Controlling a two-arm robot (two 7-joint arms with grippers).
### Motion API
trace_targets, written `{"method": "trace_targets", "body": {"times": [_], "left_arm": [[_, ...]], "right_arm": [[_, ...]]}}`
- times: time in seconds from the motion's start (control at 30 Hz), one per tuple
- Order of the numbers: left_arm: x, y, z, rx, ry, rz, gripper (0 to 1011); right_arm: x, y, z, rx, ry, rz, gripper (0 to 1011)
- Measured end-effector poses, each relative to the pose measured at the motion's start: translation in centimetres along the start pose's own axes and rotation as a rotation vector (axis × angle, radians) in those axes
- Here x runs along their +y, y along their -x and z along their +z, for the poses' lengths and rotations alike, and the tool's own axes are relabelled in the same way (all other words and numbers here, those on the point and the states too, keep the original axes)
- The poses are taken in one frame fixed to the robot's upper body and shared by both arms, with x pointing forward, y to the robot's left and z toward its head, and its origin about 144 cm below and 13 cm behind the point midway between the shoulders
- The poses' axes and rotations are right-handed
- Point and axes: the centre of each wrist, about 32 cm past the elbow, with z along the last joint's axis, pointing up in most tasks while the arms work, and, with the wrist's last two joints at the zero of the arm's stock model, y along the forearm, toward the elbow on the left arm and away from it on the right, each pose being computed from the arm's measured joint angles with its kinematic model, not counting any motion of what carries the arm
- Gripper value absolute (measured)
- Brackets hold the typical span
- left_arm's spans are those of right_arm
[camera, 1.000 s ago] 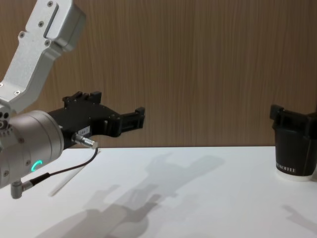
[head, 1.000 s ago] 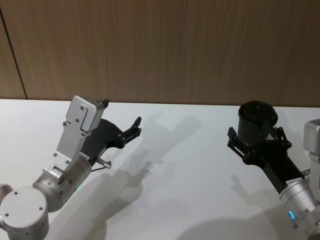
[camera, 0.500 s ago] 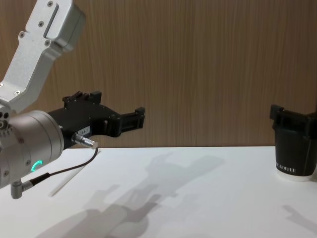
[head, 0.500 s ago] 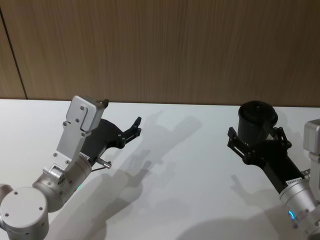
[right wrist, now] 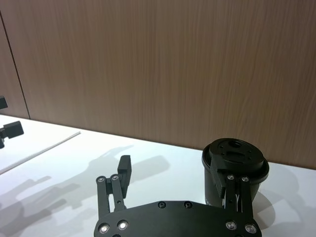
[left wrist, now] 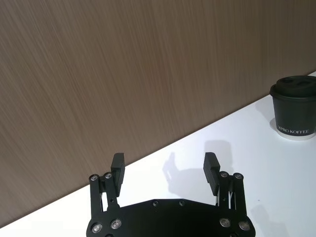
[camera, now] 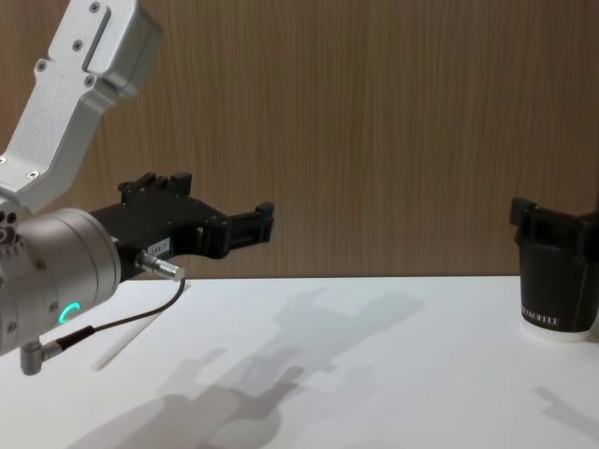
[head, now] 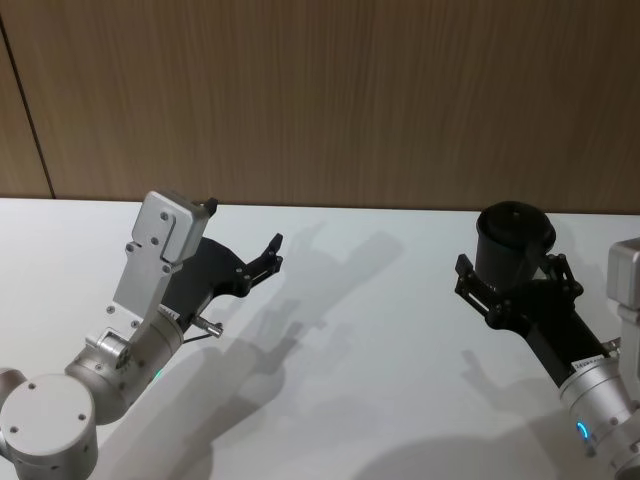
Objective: Pick up the straw with one hand, pass it to the other hand, and insert it into the cup.
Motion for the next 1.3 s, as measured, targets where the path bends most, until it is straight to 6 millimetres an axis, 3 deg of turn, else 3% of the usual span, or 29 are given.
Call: {"method": "trace_targets", "body": {"times": [0.63,1.3], "left_arm": [[0.0,0.2,0.0,0.011,-0.003,0.01,1000],[1.1,0.0,0.9,0.105,-0.063,0.168,1000]], "right_arm": [[0.0,0.0,0.0,0.0,0.0,0.0,1001],[0.0,0.0,0.0,0.0,0.0,0.0,1001]]}}
